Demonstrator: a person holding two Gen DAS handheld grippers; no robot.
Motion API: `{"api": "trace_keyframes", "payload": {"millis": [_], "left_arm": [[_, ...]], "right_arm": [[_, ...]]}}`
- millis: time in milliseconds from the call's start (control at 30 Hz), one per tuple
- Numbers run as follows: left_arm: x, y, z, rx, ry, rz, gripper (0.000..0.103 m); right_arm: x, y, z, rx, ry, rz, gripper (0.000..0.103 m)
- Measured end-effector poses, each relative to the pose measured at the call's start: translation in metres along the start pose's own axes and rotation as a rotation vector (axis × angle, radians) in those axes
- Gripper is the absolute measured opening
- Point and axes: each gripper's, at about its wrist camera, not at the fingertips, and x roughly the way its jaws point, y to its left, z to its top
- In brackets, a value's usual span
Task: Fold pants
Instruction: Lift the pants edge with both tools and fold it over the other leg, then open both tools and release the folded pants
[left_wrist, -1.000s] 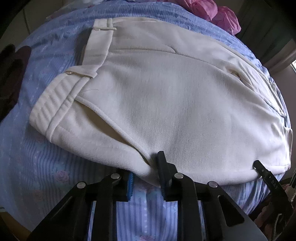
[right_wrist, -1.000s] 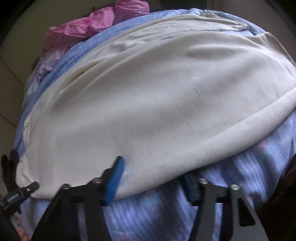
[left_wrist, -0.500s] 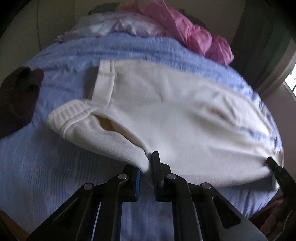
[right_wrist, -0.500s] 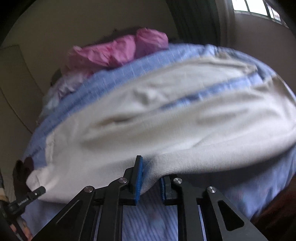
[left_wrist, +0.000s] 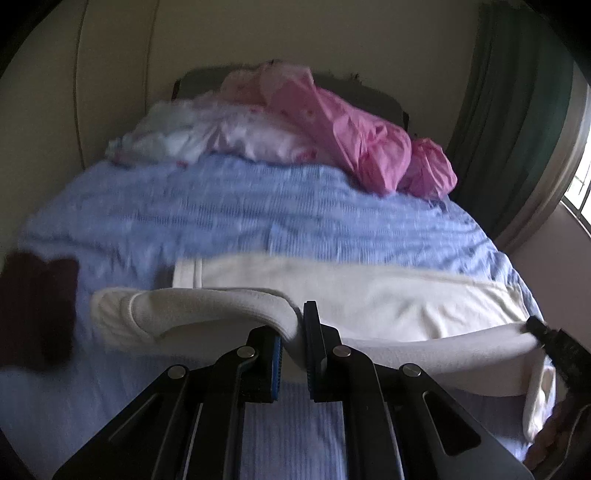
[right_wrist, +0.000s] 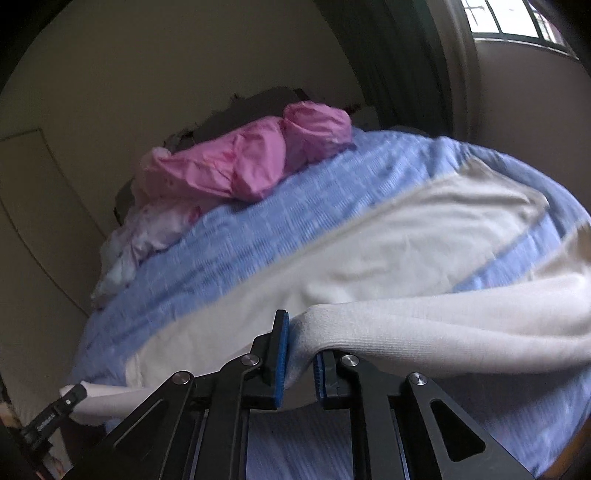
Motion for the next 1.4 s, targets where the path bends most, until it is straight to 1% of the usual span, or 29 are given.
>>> {"api": "trace_keyframes", "payload": {"millis": [67,100,167,233,333,367,433,533,633,700,767,800,833,867,900,933,967,1000,1033,1100,1133,1233,1300,1333,1367,1400], "left_arm": [[0.009,-0.002,0.020,0.008,0.006,0.008,0.012],[0.021,-0.003,0.036,0.020,0.020,0.018,0.012],[0.040,-0.007,0.050,0.048,0.044,0.046,0.012],[0.074,-0.011,0.066,0.080,0.096,0.074,0.012],[0.120,-0.012,0.077,0.084,0.153,0.094,0.012],[0.129,-0.013,0.077,0.083,0.162,0.100,0.012],[0.160,-0.012,0.079,0.079,0.195,0.116,0.012],[0.193,-0.009,0.076,0.075,0.243,0.140,0.012],[0.214,-0.004,0.070,0.058,0.279,0.150,0.013],[0.228,0.001,0.065,0.054,0.296,0.171,0.018],[0.237,0.002,0.060,0.075,0.304,0.213,0.022],[0.241,0.001,0.055,0.103,0.308,0.239,0.025],[0.243,0.000,0.053,0.124,0.307,0.273,0.045],[0.244,-0.002,0.053,0.142,0.300,0.318,0.062],[0.239,-0.004,0.054,0.180,0.252,0.421,0.093],[0.234,-0.006,0.055,0.209,0.207,0.452,0.097],[0.230,-0.007,0.057,0.228,0.189,0.455,0.096],[0.225,-0.009,0.060,0.250,0.183,0.460,0.096],[0.221,-0.011,0.063,0.255,0.188,0.459,0.096],[0.208,-0.012,0.066,0.237,0.194,0.417,0.097],[0.200,-0.014,0.066,0.224,0.200,0.393,0.097],[0.178,-0.019,0.063,0.201,0.203,0.351,0.097],[0.156,-0.027,0.055,0.193,0.192,0.286,0.097],[0.144,-0.034,0.048,0.201,0.186,0.255,0.096],[0.135,-0.039,0.044,0.209,0.178,0.240,0.096],[0.116,-0.048,0.034,0.231,0.158,0.208,0.097]], "right_arm": [[0.011,0.014,0.025,-0.039,0.005,0.009,0.013],[0.018,0.021,0.036,-0.059,0.013,0.009,0.013],[0.035,0.034,0.054,-0.108,0.031,0.001,0.013],[0.064,0.047,0.069,-0.167,0.073,-0.016,0.013],[0.106,0.052,0.077,-0.213,0.137,-0.061,0.013],[0.124,0.053,0.078,-0.225,0.159,-0.078,0.013],[0.153,0.054,0.080,-0.248,0.192,-0.104,0.013],[0.188,0.052,0.082,-0.253,0.241,-0.132,0.013],[0.228,0.051,0.078,-0.259,0.308,-0.164,0.013],[0.245,0.053,0.074,-0.273,0.328,-0.180,0.013],[0.264,0.055,0.066,-0.307,0.351,-0.205,0.013],[0.270,0.057,0.062,-0.325,0.361,-0.216,0.014],[0.277,0.058,0.059,-0.340,0.373,-0.221,0.015],[0.284,0.060,0.055,-0.365,0.395,-0.230,0.017],[0.287,0.061,0.053,-0.384,0.414,-0.230,0.029],[0.291,0.062,0.051,-0.399,0.438,-0.211,0.041],[0.295,0.063,0.049,-0.402,0.480,-0.147,0.064],[0.296,0.063,0.049,-0.396,0.507,-0.104,0.072],[0.293,0.065,0.049,-0.391,0.513,-0.087,0.072],[0.287,0.068,0.050,-0.391,0.517,-0.068,0.072],[0.281,0.070,0.050,-0.385,0.525,-0.038,0.072],[0.259,0.077,0.052,-0.395,0.542,0.054,0.072],[0.238,0.081,0.054,-0.433,0.520,0.083,0.072],[0.219,0.081,0.055,-0.476,0.498,0.106,0.072],[0.203,0.081,0.054,-0.517,0.479,0.115,0.072],[0.187,0.080,0.053,-0.556,0.455,0.117,0.072]]}}
